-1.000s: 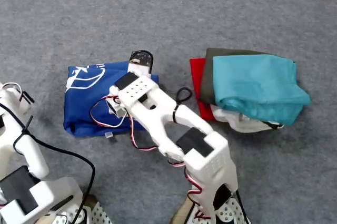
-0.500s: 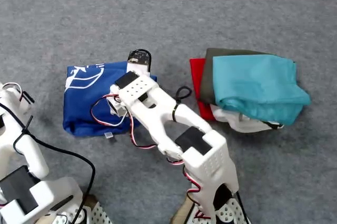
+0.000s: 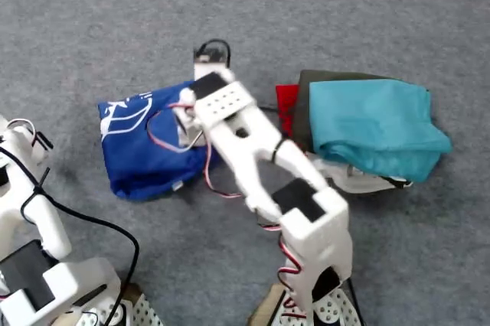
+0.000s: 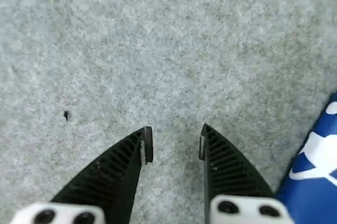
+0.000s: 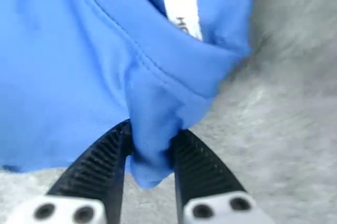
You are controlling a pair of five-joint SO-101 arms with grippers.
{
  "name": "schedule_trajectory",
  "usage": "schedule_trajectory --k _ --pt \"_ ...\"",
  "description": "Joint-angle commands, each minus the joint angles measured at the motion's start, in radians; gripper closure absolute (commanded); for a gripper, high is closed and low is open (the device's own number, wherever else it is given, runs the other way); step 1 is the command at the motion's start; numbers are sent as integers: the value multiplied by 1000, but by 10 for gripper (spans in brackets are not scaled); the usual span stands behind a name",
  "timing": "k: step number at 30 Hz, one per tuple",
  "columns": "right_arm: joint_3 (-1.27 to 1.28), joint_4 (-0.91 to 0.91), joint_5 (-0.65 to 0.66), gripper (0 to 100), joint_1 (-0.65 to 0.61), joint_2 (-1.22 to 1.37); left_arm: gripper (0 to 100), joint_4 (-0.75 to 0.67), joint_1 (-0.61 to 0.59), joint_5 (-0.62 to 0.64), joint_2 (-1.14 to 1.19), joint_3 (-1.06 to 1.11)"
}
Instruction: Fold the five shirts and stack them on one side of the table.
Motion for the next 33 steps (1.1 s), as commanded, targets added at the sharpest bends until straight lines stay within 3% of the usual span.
schedule_trajectory --k 1,15,33 --pt "-111 52 87 997 94 -117 847 -8 5 2 -4 -43" --pt "-377 315 470 996 406 -208 847 -8 5 -35 -5 -41" --pt "-435 358 694 995 886 -429 847 -8 12 -38 -4 -41"
